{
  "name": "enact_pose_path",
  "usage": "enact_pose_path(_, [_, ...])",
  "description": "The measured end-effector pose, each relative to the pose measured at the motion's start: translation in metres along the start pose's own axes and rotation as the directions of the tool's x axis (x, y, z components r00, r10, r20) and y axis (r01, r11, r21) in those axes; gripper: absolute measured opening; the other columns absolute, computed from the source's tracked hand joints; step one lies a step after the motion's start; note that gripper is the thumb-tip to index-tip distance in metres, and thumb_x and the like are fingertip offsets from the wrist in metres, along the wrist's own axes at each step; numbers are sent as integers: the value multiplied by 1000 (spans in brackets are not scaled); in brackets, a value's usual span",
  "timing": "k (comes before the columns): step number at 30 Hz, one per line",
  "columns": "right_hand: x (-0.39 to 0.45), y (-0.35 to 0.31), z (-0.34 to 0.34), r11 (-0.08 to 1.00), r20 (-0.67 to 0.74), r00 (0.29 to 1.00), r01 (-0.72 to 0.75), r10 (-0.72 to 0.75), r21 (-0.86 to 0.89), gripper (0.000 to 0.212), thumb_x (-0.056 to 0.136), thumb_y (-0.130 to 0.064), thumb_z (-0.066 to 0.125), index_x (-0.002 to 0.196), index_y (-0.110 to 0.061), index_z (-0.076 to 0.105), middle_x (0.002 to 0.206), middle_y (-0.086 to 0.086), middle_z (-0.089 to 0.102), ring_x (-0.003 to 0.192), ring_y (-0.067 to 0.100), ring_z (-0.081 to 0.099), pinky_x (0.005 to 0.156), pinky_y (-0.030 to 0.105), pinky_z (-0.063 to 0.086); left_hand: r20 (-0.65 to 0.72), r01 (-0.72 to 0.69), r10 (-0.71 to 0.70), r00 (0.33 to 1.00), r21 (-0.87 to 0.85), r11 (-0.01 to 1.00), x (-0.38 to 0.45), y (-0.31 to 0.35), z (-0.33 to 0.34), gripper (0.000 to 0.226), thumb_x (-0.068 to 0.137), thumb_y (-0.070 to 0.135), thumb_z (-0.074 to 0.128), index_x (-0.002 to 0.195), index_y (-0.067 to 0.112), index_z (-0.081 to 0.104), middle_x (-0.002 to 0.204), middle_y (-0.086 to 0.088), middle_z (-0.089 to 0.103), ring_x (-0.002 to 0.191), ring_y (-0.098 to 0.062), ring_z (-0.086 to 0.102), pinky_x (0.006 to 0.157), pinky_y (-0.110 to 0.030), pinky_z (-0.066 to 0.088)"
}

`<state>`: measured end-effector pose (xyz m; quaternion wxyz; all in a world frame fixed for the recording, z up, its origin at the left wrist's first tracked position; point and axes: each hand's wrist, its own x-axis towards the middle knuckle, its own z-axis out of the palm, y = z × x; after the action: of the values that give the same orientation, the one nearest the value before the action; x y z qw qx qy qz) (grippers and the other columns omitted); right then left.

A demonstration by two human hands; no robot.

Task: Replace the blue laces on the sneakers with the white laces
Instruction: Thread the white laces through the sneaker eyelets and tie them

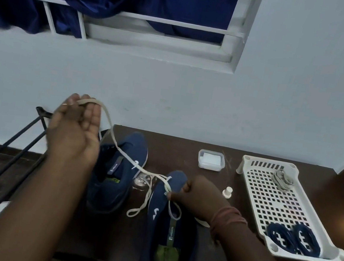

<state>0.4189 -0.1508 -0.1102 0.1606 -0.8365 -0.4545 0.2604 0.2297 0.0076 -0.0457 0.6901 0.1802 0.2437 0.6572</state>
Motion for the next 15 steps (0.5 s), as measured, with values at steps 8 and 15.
enact_pose_path(8, [-2, -6, 0, 921, 70, 996, 31, -63, 389, 22, 86, -23, 67, 71, -7, 67, 73, 13, 68, 65, 18, 59, 71, 39, 57, 102, 185, -170, 980, -171, 968, -12, -18, 17, 11, 102, 13, 51, 102, 6, 59, 98, -14, 73, 90, -18, 75, 77, -29, 60])
enact_pose_path(15, [-18, -49, 14, 584, 81, 948, 121, -309, 803, 25, 96, -13, 61, 120, -9, 63, 113, 14, 71, 88, 21, 69, 70, 30, 55, 237, 217, -228, 944, 73, 973, -32, -37, 23, 16, 98, 16, 57, 110, 9, 65, 108, -8, 73, 106, -20, 71, 89, -30, 58])
